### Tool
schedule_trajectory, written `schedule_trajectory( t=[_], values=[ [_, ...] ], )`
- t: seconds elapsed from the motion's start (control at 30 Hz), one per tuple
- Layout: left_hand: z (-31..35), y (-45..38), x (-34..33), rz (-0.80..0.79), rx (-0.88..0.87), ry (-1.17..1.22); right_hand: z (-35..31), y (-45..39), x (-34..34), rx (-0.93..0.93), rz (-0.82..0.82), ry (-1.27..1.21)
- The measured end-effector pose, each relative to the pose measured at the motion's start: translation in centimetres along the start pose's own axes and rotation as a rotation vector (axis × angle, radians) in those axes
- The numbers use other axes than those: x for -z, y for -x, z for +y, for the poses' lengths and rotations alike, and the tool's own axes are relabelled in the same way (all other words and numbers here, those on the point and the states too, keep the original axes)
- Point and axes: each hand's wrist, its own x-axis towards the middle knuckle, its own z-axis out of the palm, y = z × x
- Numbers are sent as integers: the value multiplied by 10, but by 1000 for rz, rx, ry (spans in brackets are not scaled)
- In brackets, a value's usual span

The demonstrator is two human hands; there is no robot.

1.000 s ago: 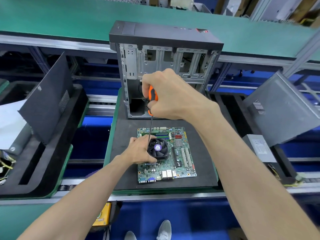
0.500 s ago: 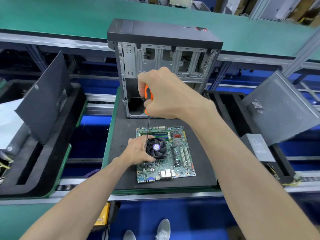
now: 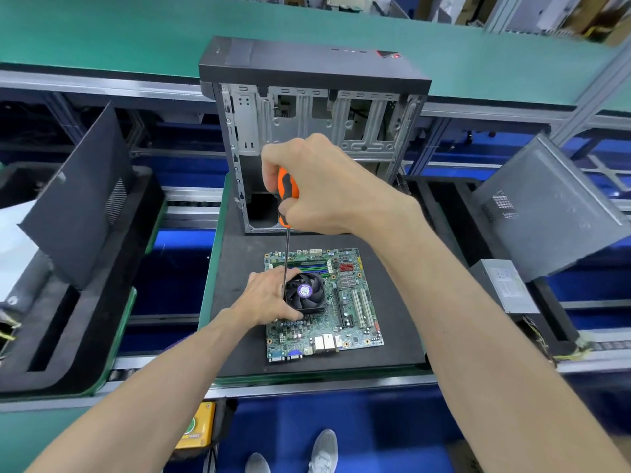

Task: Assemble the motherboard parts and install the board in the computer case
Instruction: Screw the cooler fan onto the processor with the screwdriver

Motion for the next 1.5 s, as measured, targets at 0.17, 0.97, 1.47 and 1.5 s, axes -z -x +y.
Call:
schedule_trajectory(
  t=[0.17,0.97,1.47,1.5],
  values=[
    [-7,5,15,-140,-26,-36,-3,0,-2,41,8,17],
    [-30,41,-37,286,187,261,-14,-8,-15,-64,33,126],
    [-33,40,-32,212,123,270,-12,-7,-13,-24,24,123],
    [-34,40,-32,194,120,263,-11,-6,-12,-22,33,124]
  ],
)
